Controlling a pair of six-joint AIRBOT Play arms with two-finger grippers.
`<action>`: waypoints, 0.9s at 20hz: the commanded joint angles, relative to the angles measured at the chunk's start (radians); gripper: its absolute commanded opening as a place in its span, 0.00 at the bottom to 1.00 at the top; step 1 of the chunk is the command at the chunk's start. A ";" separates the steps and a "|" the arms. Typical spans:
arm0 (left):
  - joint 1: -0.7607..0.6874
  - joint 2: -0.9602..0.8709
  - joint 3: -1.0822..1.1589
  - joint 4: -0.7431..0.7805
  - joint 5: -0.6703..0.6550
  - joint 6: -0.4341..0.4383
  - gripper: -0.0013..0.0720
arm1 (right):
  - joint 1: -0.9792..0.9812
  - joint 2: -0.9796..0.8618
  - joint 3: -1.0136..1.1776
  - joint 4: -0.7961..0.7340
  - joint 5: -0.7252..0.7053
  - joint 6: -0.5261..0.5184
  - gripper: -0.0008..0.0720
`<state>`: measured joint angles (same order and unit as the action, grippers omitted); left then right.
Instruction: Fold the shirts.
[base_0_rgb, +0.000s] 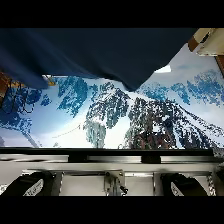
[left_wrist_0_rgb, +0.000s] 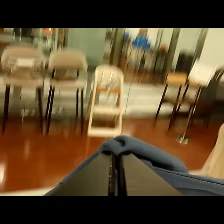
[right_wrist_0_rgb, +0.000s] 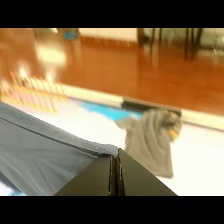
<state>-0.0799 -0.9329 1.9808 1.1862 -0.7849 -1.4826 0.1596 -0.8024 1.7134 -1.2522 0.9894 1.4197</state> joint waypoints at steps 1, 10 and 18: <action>0.014 0.043 0.053 -0.114 0.025 0.037 0.06 | -0.001 0.014 0.062 0.166 -0.073 0.003 0.10; 0.015 -0.030 -0.215 -0.057 -0.243 0.042 0.06 | 0.000 -0.196 0.061 -0.069 0.397 0.090 0.10; -0.026 -0.293 -0.644 -0.151 -0.185 0.042 0.06 | -0.001 -0.633 0.061 -0.300 0.310 0.275 0.10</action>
<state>-0.0853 -1.1240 1.4364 1.0954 -0.9874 -1.4406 0.1593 -1.3037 1.7729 -1.4727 1.3647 1.5871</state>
